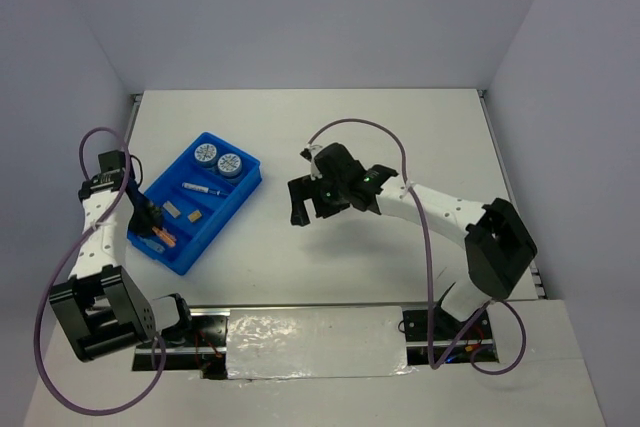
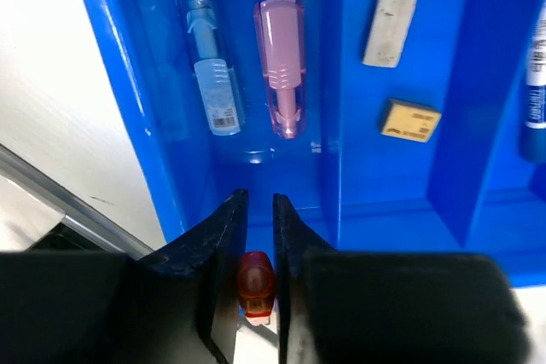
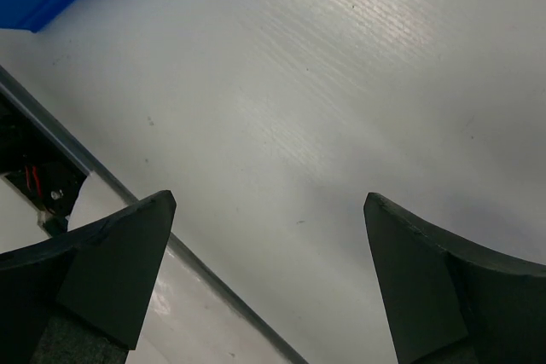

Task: Sort the stationery into containers
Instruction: Place the stationery in the storage box, then reset both arms

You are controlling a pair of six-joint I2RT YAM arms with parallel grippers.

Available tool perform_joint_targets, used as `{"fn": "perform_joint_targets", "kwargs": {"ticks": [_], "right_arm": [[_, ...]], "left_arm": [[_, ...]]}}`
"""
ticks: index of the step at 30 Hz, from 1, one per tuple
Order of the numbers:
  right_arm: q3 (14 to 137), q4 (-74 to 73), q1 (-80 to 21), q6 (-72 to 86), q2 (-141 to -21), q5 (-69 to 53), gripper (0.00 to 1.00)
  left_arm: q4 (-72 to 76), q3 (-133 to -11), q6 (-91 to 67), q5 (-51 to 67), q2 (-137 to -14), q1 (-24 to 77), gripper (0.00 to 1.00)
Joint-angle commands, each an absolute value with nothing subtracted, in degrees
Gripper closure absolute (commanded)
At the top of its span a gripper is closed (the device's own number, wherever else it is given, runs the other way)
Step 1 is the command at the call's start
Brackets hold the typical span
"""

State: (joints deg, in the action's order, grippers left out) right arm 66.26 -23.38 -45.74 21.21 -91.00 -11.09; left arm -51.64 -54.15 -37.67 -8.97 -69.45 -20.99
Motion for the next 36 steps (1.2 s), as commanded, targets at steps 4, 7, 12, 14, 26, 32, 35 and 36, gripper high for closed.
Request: {"fn": "perform_joint_targets", "kwargs": {"ticks": [4,7,12,14,26,32,35,36], "right_arm": [[63.19,-21.53,-45.7,19.25,-85.35,-11.16,0.0],[63.72,-22.23,-45.44,18.37,-84.82,-11.42,0.0],[66.52,-24.96,-43.95,18.02,-82.1,-11.6,0.0],[68.28,-28.54,-43.42,18.72,-78.86,-7.4,0.0],[91.57,-63.16,-42.89,27.42,-59.96,24.33,0.0],[97.02,-74.26,-42.98,26.64,-45.54,30.94,0.0],[98.61,-78.83,-42.89,27.06,-39.83,32.95,0.0],[98.7,-79.88,-42.98,26.81,-38.77,33.13,0.0]], "left_arm": [[-48.43,-53.88,-37.18,-12.39,-70.31,-21.36,0.4],[-49.04,-54.05,-37.35,-13.27,-70.14,-21.53,0.24],[-50.36,-57.56,-34.12,-9.77,-68.91,-21.8,0.13],[-49.84,-61.24,-31.22,-2.34,-68.12,-21.19,0.12],[-55.29,-82.44,-30.85,-16.61,-56.2,7.46,0.01],[-62.72,-84.37,-29.28,-21.09,-43.44,7.91,0.01],[-69.05,-85.34,-29.79,-26.35,-38.51,9.22,0.01],[-70.65,-85.52,-30.14,-27.85,-37.28,9.23,0.01]]}}
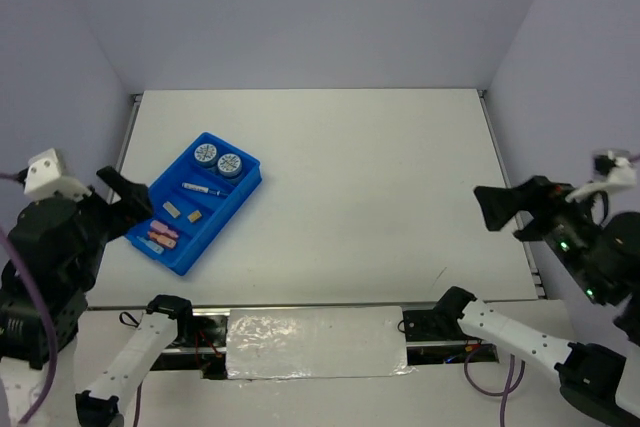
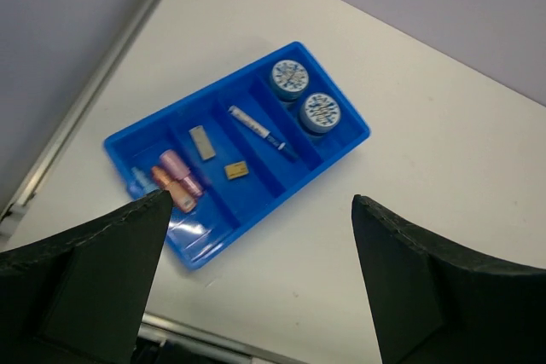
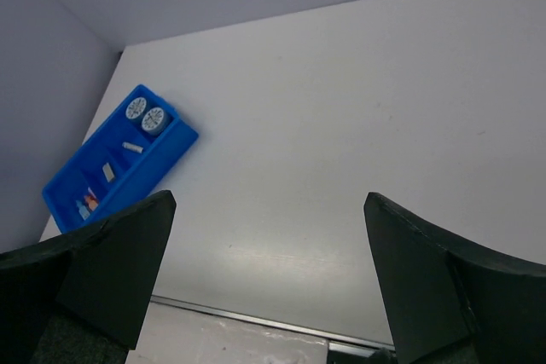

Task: Sort the stationery into containers
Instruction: Reset both arms

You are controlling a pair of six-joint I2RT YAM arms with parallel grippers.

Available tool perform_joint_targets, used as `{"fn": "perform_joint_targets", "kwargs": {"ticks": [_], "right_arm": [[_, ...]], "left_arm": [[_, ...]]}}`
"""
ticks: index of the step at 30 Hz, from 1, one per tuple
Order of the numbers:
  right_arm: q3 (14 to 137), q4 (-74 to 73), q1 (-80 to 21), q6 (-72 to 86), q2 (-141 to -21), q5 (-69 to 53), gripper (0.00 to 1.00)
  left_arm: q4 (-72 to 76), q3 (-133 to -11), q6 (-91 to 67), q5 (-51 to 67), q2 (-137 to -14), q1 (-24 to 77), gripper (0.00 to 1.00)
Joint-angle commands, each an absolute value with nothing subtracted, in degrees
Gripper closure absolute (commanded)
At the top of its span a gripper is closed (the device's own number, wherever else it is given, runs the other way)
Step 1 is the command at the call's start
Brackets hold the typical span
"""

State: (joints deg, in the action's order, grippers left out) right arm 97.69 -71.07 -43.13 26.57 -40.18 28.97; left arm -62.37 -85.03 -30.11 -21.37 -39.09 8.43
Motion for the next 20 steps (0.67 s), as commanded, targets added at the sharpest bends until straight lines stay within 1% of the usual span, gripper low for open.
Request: {"fn": "perform_joint_targets", "kwargs": {"ticks": [1,4,7,11,15,20], "right_arm": [[98.44,-81.89,-42.98,26.2,-37.02,33.31,0.0],[96.51,-82.79,-42.8,21.81,-34.37,32.18,0.0],[95.19,-82.62,-42.8,22.23,-30.77,33.65,0.0],[93.52,-82.62,-42.72,21.71,-30.58,33.93,0.0],[92.64,-82.53,-42.72,22.41,-32.6,33.92,0.0],[89.57,-79.55,-42.8,23.82,-31.82,32.96,0.0]], "left_arm": [[-71.71,-85.34,-30.23,-29.78,-34.57,9.23,0.01],[-74.09,-85.08,-29.19,-31.2,-29.21,9.23,0.01],[-75.06,-85.25,-28.57,-31.29,-26.55,9.23,0.0],[-75.94,-84.56,-27.77,-30.33,-27.77,9.23,0.01],[-74.36,-82.62,-27.68,-29.36,-27.95,9.23,0.01],[-71.64,-81.31,-29.53,-30.06,-26.63,9.23,0.01]]}}
